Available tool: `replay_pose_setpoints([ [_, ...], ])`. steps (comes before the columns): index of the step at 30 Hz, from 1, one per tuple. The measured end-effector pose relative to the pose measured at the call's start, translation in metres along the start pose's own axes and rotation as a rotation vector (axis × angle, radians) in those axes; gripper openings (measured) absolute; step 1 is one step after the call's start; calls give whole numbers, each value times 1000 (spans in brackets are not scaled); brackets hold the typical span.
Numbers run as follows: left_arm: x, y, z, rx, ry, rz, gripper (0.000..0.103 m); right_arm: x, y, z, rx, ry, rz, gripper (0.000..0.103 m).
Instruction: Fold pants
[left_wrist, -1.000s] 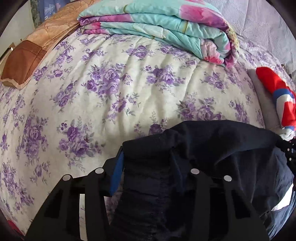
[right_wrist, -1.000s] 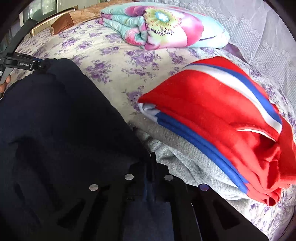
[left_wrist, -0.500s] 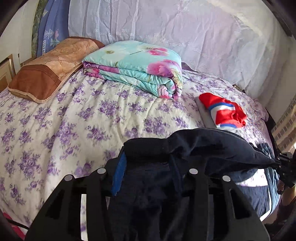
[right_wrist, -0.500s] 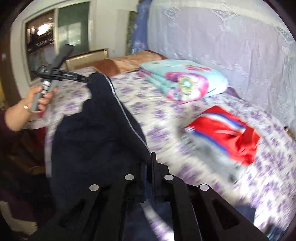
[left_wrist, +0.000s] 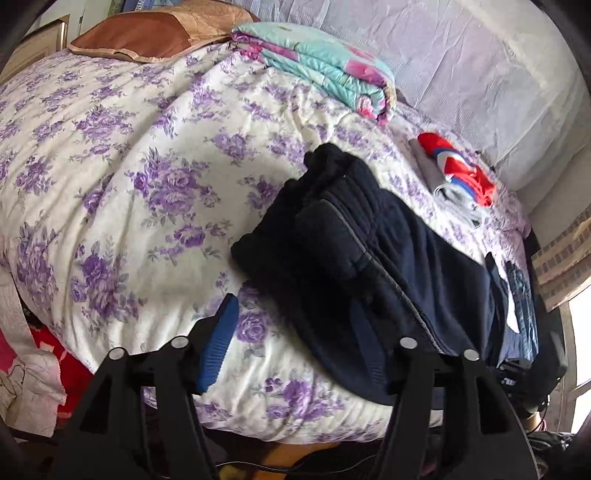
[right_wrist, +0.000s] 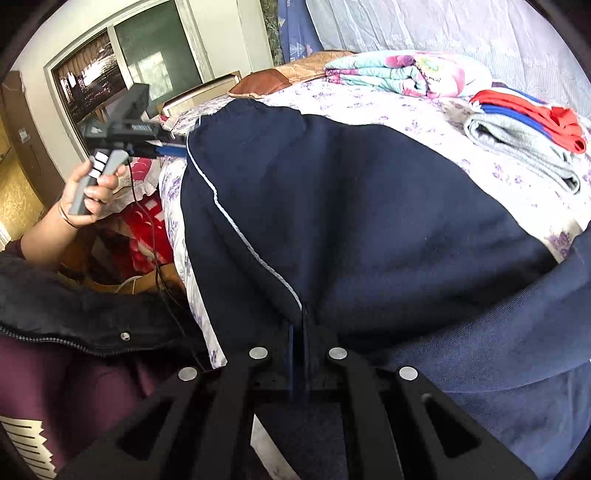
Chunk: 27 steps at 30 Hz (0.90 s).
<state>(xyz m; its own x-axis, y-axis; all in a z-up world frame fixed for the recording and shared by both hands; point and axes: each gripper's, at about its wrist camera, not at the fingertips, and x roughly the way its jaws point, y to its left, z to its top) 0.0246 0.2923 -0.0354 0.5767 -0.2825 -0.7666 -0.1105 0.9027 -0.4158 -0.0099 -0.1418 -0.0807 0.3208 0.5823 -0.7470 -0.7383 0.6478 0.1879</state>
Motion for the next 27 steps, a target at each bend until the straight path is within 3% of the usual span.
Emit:
replay_pose_setpoints([
  [3, 0, -10, 7, -45, -11, -44, 67, -2, -1, 2, 2, -10, -2, 5],
  [7, 5, -16, 11, -92, 0, -48, 67, -3, 0, 0, 13, -21, -8, 5],
  [10, 5, -2, 5, -158, 34, -21, 67, -3, -3, -2, 27, -28, -4, 5],
  [15, -4, 17, -8, -258, 33, -82, 67, -1, -5, -2, 39, -30, 10, 5],
  [19, -11, -9, -2, -199, -11, -71, 67, 0, -6, -2, 35, -28, 9, 5],
  [27, 39, -36, 15, -156, 31, 3, 65, 1, -3, -5, 40, -36, -4, 5],
])
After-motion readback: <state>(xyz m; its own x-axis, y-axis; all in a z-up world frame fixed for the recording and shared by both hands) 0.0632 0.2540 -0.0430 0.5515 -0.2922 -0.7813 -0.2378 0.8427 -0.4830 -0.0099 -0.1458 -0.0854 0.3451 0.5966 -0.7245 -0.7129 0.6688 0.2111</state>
